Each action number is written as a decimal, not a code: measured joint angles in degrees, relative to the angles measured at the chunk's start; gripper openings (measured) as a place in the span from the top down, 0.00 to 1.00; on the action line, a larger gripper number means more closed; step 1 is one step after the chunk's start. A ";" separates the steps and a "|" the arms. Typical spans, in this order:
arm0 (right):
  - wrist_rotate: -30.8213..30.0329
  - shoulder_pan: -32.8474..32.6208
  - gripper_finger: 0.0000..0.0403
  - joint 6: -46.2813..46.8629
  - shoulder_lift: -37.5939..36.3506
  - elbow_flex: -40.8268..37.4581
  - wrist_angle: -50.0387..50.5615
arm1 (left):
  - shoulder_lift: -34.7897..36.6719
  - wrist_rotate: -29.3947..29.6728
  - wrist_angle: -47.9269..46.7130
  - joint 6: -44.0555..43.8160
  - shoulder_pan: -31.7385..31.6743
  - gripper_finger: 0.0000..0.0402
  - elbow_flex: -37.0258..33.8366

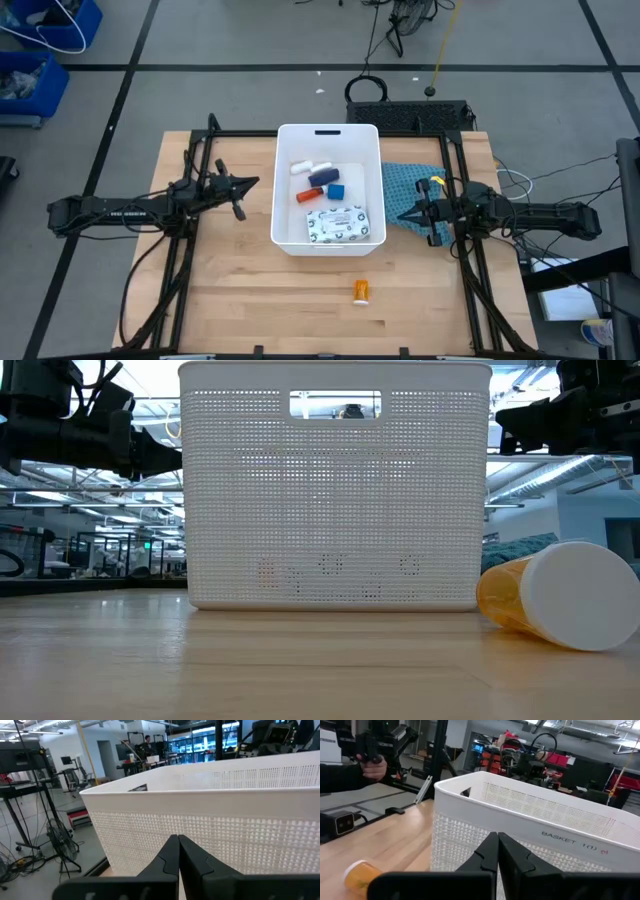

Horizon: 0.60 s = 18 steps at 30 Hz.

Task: Pick & place medical supplies in basket/bin
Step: Put the orange medicine bottle into the white bin

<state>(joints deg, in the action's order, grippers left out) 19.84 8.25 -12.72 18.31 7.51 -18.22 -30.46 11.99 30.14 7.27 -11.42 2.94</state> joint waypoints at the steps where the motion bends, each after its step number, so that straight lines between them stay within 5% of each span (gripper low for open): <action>1: 0.00 0.00 1.00 0.27 0.00 0.00 -0.35 | 0.00 -0.02 0.14 -0.25 0.00 1.00 0.00; 9: 3.64 -3.07 1.00 -0.27 3.28 11.25 7.36 | 0.00 -0.04 1.41 -0.31 0.00 0.94 0.00; 18: -11.35 -16.36 1.00 -7.21 23.65 37.43 33.28 | 0.00 -0.07 1.78 -1.02 0.00 0.98 0.00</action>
<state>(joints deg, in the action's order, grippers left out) 8.49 -8.11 -19.94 41.95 44.94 15.06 -30.46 11.92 31.92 6.25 -11.42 2.94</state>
